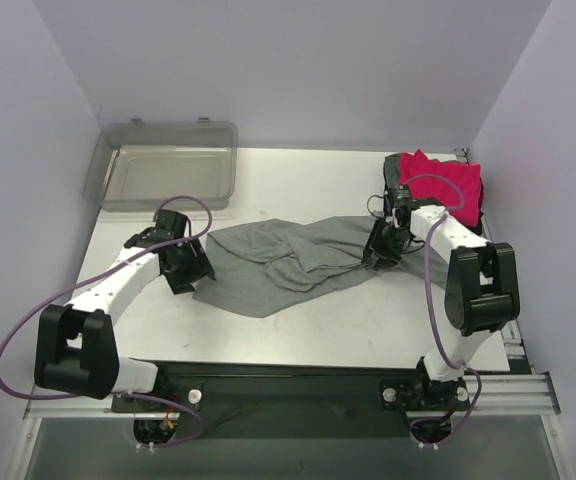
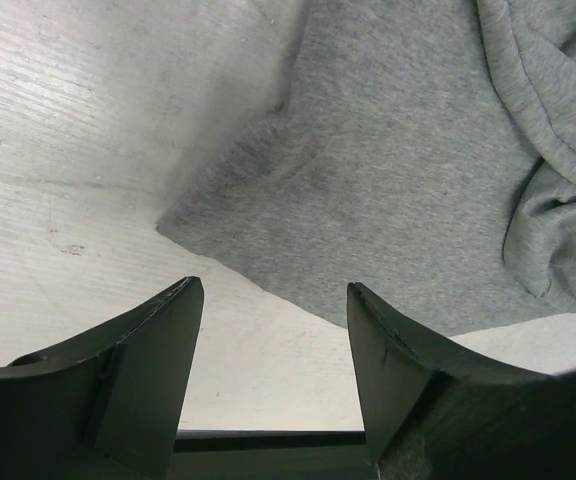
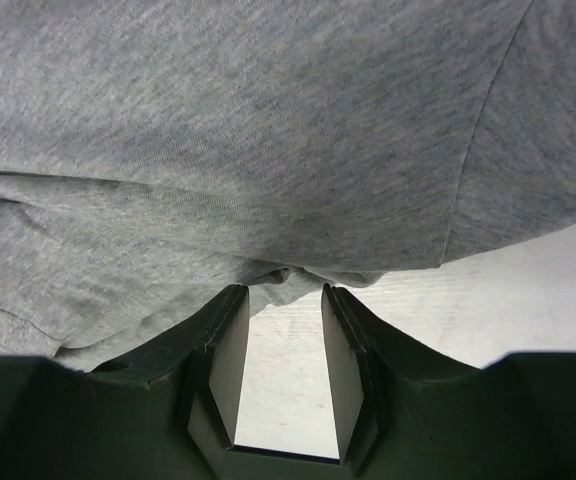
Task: Fold and stack the t-shirts
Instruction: Flatten out the tshirt
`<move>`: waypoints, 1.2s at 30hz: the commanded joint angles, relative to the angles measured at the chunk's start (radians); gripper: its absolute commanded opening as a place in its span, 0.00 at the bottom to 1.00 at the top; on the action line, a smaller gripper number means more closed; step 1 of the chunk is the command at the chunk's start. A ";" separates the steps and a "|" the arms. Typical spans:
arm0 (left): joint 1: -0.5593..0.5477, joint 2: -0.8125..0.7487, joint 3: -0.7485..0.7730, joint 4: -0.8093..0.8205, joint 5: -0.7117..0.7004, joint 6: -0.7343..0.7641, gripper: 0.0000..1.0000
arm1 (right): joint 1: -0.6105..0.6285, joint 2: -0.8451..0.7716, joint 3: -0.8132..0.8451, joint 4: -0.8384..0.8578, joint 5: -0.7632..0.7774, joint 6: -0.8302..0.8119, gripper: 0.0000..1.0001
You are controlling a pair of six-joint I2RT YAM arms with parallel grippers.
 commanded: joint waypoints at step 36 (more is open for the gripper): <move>0.024 -0.006 -0.112 0.085 -0.059 -0.007 0.66 | -0.009 0.007 0.049 0.036 -0.013 0.022 0.00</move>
